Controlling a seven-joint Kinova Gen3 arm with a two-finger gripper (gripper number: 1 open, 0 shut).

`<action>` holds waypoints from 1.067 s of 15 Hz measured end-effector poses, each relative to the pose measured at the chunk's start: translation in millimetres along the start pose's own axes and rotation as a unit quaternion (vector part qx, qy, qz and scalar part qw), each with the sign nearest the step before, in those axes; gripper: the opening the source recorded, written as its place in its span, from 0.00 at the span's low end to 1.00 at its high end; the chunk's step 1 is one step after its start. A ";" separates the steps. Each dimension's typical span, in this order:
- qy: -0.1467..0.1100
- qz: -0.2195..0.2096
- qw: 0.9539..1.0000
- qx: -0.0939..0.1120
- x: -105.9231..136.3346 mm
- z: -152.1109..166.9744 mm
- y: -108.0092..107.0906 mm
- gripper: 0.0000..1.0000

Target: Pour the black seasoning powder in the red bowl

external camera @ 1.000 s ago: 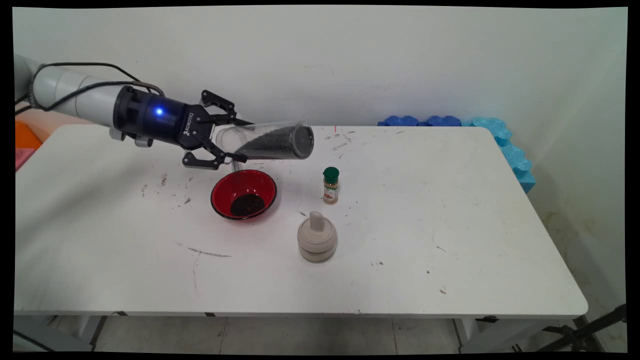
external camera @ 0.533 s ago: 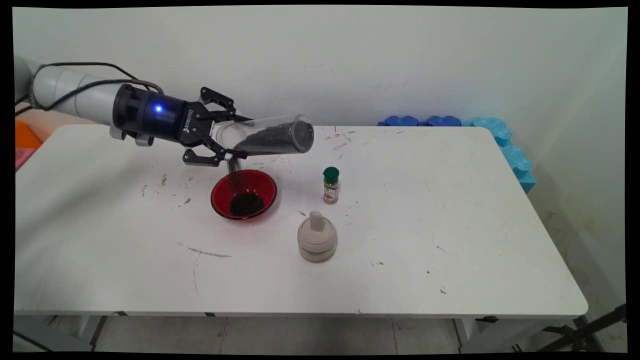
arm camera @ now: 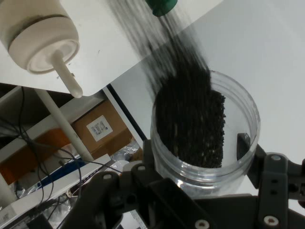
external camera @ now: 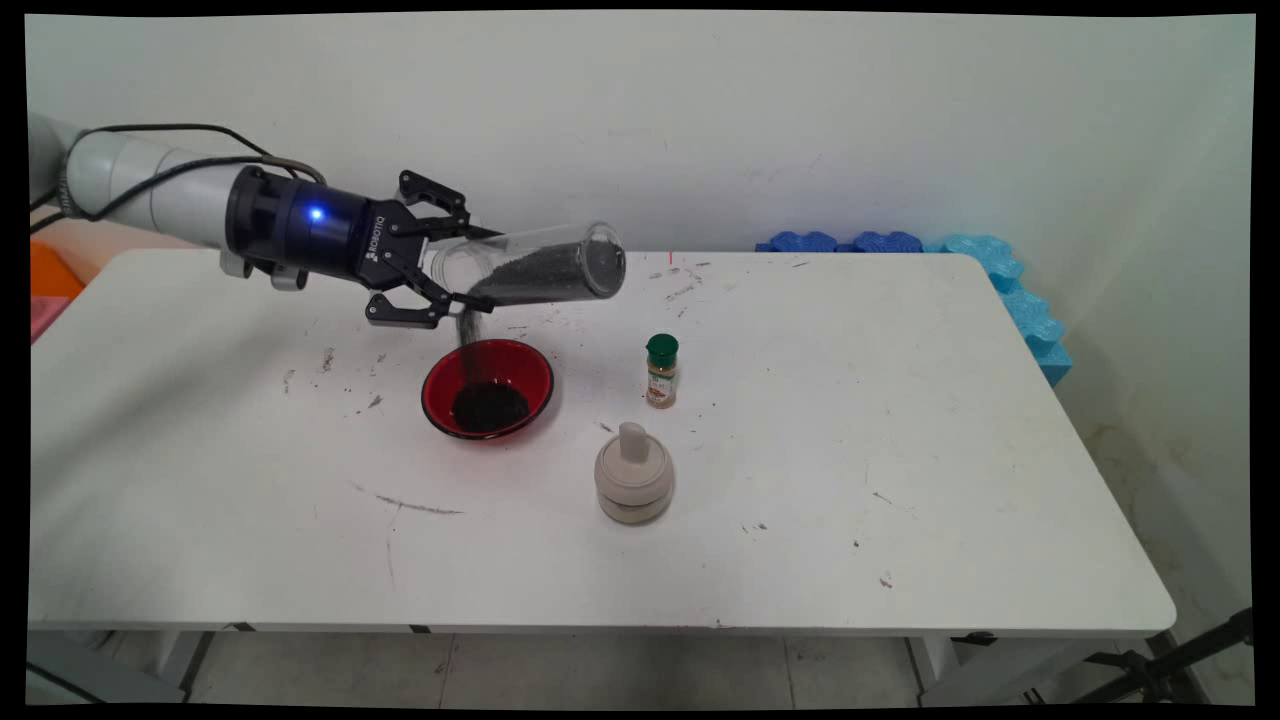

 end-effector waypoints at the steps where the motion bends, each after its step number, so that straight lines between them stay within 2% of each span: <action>1: 0.000 0.000 1.000 0.000 0.5 -0.3 0.1 0.00; 10: 0.000 0.005 1.000 0.001 3.8 -3.1 -1.9 0.00; 16: 0.005 0.031 1.000 0.004 6.7 -2.3 -0.3 0.00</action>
